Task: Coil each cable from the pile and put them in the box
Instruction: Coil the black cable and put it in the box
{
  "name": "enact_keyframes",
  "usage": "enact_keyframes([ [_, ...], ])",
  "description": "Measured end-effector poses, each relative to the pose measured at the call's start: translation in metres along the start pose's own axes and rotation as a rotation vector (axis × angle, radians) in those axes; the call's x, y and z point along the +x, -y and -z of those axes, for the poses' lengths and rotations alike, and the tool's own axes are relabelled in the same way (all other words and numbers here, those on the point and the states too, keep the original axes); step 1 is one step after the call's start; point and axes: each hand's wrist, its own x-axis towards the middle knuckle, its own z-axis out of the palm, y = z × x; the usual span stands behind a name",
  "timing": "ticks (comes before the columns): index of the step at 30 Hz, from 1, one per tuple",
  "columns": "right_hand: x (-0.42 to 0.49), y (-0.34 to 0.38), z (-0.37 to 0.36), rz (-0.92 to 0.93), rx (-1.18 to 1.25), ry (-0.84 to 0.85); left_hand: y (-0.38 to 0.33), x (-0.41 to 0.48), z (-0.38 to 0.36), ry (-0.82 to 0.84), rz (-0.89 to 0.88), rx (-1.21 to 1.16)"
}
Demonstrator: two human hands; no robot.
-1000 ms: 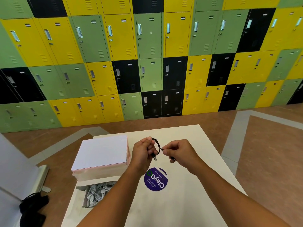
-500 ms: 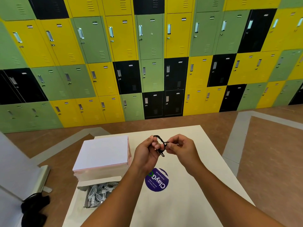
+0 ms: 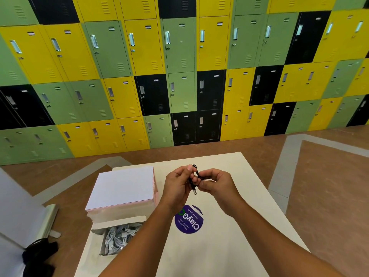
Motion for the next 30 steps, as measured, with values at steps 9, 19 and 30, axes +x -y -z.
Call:
enact_keyframes([
  [9,0.002,0.000,0.005,0.000,0.065,-0.114,-0.002,0.002,0.009,-0.023,-0.035,0.396],
  [19,0.003,0.014,-0.002,-0.165,0.449,-0.051,-0.005,0.000,0.004,-0.042,0.001,0.257],
  [30,0.007,0.010,0.004,-0.011,-0.198,-0.118,-0.008,0.002,0.007,-0.124,0.023,0.232],
])
